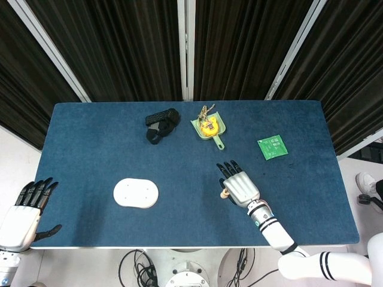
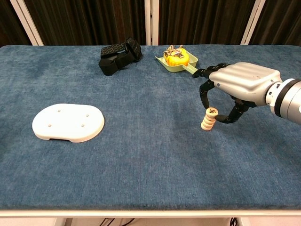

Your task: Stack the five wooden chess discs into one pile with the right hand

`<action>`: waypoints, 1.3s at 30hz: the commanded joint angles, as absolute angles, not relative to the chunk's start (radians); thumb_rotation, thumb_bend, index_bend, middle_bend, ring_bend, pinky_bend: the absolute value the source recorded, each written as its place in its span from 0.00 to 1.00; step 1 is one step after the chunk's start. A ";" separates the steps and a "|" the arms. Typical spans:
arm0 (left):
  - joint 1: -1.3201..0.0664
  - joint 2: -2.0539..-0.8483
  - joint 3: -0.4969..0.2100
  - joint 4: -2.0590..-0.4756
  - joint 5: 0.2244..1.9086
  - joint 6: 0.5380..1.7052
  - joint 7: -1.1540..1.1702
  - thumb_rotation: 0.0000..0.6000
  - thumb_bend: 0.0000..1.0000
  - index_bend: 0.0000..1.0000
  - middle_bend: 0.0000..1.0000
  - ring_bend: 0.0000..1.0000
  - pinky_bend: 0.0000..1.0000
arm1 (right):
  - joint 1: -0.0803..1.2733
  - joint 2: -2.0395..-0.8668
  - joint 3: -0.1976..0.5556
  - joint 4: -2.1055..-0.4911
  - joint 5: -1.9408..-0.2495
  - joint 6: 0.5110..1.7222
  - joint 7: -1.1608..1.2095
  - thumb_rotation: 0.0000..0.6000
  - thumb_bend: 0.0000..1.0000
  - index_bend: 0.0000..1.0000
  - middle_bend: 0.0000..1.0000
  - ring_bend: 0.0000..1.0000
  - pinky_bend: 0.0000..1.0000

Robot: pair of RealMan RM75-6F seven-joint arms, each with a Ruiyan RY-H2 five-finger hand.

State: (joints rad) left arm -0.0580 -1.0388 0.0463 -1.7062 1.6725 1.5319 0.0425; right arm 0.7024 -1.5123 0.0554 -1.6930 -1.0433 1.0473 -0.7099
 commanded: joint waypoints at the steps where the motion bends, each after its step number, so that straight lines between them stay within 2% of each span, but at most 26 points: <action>1: -0.057 -1.039 0.046 -1.706 1.673 1.533 0.042 1.00 0.06 0.00 0.00 0.00 0.00 | 0.702 -1.512 0.055 -1.695 -1.045 1.048 -0.707 1.00 0.26 0.47 0.05 0.00 0.00; 14: -0.056 -1.039 0.047 -1.707 1.677 1.536 0.044 1.00 0.06 0.00 0.00 0.00 0.00 | 0.701 -1.501 0.049 -1.709 -1.047 1.054 -0.711 1.00 0.25 0.43 0.04 0.00 0.00; 24: -0.055 -1.038 0.048 -1.708 1.680 1.539 0.043 1.00 0.06 0.00 0.00 0.00 0.00 | 0.683 -1.436 0.040 -1.748 -1.068 1.081 -0.710 1.00 0.26 0.33 0.01 0.00 0.00; 26: -0.056 -1.038 0.048 -1.709 1.681 1.539 0.045 1.00 0.06 0.00 0.00 0.00 0.00 | 0.682 -1.413 0.030 -1.758 -1.045 1.065 -0.721 1.00 0.32 0.33 0.00 0.00 0.00; 31: -0.055 -1.039 0.049 -1.710 1.683 1.540 0.050 1.00 0.06 0.00 0.00 0.00 0.00 | 0.684 -1.377 0.007 -1.764 -0.989 1.011 -0.716 1.00 0.61 0.33 0.00 0.00 0.00; 37: -0.055 -1.040 0.049 -1.711 1.682 1.537 0.053 1.00 0.06 0.00 0.00 0.00 0.00 | 0.687 -1.376 -0.010 -1.747 -0.990 0.971 -0.684 1.00 0.86 0.32 0.00 0.00 0.00; 39: -0.055 -1.040 0.049 -1.711 1.681 1.538 0.052 1.00 0.06 0.00 0.00 0.00 0.00 | 0.688 -1.377 -0.013 -1.741 -0.996 0.964 -0.674 1.00 0.91 0.31 0.00 0.00 0.00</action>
State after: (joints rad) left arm -0.0550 -1.0399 0.0485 -1.7107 1.6813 1.5382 0.0514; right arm 0.6875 -1.3766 -0.0115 -1.7431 -0.9937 0.9658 -0.6757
